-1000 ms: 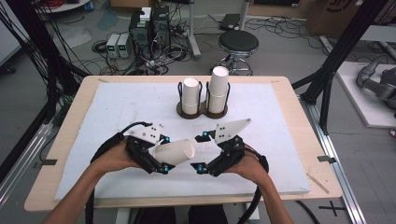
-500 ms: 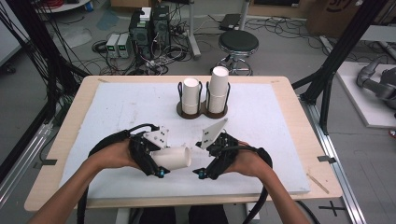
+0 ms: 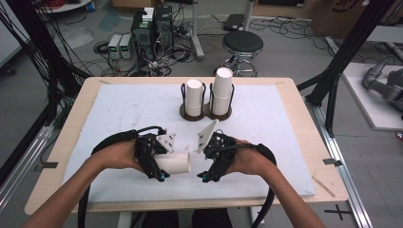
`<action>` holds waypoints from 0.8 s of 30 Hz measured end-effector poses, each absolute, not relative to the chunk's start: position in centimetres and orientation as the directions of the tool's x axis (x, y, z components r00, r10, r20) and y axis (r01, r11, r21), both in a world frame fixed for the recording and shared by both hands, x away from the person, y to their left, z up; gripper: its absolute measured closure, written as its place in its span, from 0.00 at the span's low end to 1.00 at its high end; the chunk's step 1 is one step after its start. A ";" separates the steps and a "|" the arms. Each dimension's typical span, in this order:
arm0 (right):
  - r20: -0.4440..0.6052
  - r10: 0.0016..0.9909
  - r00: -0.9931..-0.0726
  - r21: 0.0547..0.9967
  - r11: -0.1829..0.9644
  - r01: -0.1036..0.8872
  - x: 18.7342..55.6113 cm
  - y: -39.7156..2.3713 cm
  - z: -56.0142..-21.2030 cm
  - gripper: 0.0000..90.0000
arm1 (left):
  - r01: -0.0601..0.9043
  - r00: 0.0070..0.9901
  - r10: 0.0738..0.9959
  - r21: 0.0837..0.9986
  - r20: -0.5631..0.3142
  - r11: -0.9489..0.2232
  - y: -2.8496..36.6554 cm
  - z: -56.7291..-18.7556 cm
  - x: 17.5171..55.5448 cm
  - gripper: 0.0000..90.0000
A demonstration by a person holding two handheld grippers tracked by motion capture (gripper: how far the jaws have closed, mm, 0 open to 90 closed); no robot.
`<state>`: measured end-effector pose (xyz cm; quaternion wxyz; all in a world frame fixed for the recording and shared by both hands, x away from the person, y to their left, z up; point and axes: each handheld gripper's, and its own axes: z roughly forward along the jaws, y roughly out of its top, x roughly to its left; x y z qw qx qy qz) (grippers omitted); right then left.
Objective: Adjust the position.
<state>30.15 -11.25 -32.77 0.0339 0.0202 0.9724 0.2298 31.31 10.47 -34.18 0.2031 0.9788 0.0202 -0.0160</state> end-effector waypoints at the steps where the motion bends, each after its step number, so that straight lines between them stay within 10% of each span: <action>1: -0.061 0.049 -0.997 0.434 0.901 0.018 30.2 -11.1 -32.8 0.17 | 0.043 0.999 0.031 0.388 -0.038 -0.921 10.3 -34.1 31.3 0.29; 24: -0.042 -0.002 -0.999 0.381 0.925 -0.018 30.4 -8.3 -33.1 0.18 | 0.041 0.999 0.028 0.336 -0.044 -0.941 8.5 -34.0 31.4 0.30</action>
